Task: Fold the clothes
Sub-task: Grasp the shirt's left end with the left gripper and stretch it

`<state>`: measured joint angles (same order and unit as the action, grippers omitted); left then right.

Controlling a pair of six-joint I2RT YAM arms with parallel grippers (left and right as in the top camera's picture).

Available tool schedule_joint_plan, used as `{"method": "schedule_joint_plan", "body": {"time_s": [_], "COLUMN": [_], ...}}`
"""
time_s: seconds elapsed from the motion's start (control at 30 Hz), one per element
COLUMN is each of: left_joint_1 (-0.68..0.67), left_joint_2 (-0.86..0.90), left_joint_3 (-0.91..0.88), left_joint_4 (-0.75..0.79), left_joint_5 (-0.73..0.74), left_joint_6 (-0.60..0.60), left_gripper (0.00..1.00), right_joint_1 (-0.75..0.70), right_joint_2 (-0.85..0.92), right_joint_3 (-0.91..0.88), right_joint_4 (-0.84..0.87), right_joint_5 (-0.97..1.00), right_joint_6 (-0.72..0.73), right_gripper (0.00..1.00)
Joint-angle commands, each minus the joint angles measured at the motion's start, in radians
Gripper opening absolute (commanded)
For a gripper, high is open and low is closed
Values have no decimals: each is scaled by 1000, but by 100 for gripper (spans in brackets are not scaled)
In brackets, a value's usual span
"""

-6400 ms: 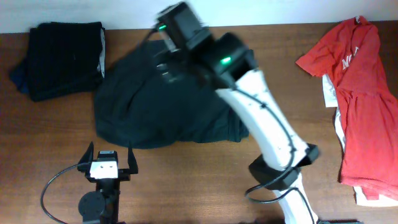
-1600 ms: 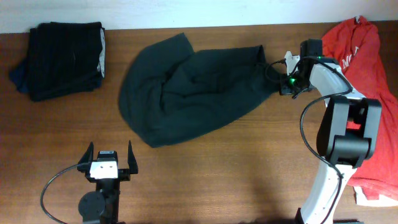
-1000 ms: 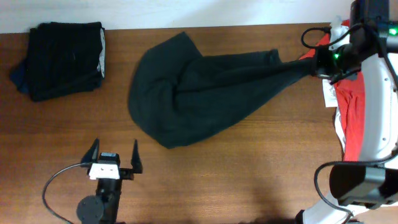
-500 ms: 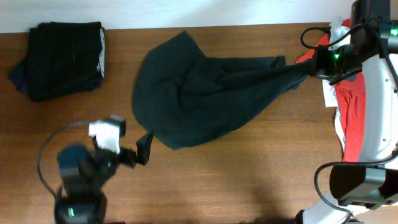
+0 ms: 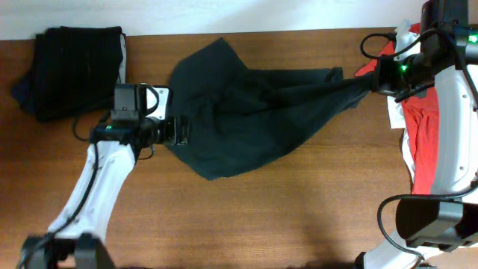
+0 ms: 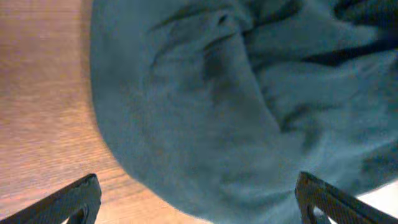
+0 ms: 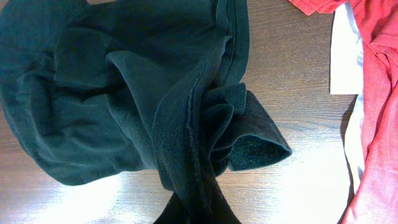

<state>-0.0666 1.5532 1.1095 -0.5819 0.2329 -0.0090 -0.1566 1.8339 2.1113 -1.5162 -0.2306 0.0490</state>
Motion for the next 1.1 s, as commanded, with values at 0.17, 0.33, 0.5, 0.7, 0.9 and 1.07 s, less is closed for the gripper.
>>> {"method": "schedule_joint_plan", "body": {"time_s": [0.17, 0.33, 0.5, 0.7, 0.9, 1.07], "left_joint_1": [26, 24, 8, 9, 8, 26], "left_joint_2": [252, 354, 381, 327, 127, 114], "left_joint_3": [13, 13, 13, 107, 486, 682], "left_joint_4": [104, 154, 174, -29, -587, -708], "left_joint_5": [-180, -176, -169, -145, -172, -224], "left_joint_6": [-228, -233, -234, -253, -233, -153], "left_gripper": [94, 89, 12, 0, 0, 0], "right_joint_1": [0, 0, 0, 0, 0, 0], "right_joint_2": [-10, -10, -10, -10, -20, -38], "right_joint_3": [12, 12, 12, 13, 17, 72], "right_joint_4": [-11, -10, -11, -33, -113, -22], "right_joint_5": [2, 2, 2, 2, 2, 2], "right_joint_6": [-14, -14, -15, -14, -14, -13], "right_gripper": [4, 4, 4, 4, 4, 4]}}
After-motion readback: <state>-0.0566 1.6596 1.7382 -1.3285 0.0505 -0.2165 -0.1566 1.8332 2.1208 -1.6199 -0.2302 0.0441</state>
